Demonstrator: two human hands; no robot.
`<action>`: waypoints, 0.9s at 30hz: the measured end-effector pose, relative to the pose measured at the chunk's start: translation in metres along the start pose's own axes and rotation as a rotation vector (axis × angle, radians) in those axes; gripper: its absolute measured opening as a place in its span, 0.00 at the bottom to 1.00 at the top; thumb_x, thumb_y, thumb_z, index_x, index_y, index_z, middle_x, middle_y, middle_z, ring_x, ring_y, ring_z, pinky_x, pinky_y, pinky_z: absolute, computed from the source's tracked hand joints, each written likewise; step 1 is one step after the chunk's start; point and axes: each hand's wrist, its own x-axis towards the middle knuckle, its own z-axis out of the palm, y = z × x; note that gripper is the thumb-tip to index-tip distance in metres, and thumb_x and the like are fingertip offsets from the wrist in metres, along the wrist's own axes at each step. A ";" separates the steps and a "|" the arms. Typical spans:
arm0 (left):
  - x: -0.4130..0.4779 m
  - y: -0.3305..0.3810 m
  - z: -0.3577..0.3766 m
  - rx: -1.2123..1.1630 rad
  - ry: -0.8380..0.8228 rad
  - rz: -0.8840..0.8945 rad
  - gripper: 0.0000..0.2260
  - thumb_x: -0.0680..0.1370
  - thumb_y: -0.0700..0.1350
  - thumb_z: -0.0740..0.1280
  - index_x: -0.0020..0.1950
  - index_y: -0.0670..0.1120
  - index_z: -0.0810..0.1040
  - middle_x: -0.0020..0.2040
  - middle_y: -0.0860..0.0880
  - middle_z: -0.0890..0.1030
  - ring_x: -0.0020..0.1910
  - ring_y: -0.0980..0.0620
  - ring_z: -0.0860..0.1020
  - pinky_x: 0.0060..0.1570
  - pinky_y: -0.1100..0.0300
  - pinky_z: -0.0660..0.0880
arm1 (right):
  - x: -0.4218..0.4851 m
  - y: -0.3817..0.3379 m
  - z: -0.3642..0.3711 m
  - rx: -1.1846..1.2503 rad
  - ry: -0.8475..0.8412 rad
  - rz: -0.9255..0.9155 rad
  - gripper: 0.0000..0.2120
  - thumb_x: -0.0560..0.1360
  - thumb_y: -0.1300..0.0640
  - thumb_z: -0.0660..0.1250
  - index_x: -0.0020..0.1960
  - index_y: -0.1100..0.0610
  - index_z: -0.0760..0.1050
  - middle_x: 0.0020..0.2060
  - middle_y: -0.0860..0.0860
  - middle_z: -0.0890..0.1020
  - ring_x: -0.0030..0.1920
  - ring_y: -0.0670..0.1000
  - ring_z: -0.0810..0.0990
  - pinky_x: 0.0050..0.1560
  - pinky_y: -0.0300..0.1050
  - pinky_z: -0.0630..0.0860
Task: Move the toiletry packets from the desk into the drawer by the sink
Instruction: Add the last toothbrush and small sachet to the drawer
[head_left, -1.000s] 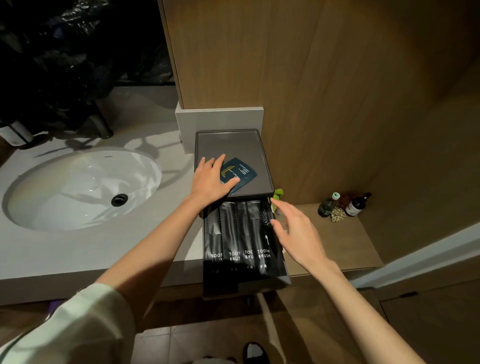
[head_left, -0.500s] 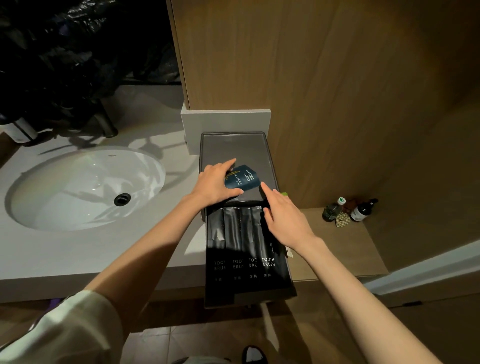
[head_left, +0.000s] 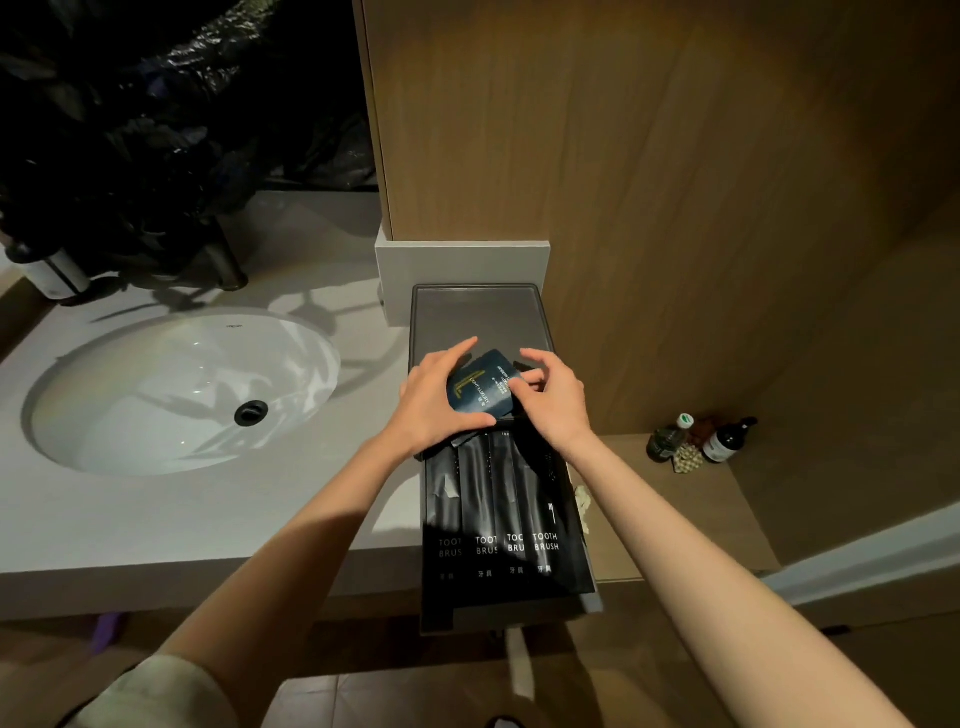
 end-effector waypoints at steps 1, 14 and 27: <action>-0.001 0.001 -0.001 -0.010 0.008 -0.001 0.45 0.62 0.55 0.79 0.75 0.57 0.60 0.66 0.46 0.71 0.67 0.49 0.68 0.67 0.45 0.66 | 0.000 -0.002 -0.001 0.038 0.006 0.010 0.18 0.75 0.60 0.68 0.64 0.55 0.74 0.42 0.49 0.84 0.49 0.50 0.81 0.59 0.44 0.74; -0.058 0.046 -0.041 -0.501 0.050 -0.092 0.13 0.74 0.38 0.71 0.57 0.49 0.81 0.42 0.46 0.84 0.29 0.63 0.76 0.34 0.71 0.73 | -0.043 -0.030 -0.055 0.009 -0.116 -0.277 0.10 0.74 0.62 0.69 0.54 0.54 0.83 0.44 0.46 0.85 0.43 0.44 0.81 0.47 0.44 0.79; -0.125 0.036 0.010 -0.585 -0.024 -0.425 0.08 0.71 0.40 0.75 0.45 0.52 0.81 0.36 0.52 0.83 0.29 0.54 0.82 0.30 0.58 0.80 | -0.099 0.009 -0.055 -0.353 -0.155 -0.401 0.12 0.76 0.58 0.68 0.58 0.50 0.80 0.54 0.45 0.82 0.50 0.42 0.78 0.51 0.36 0.74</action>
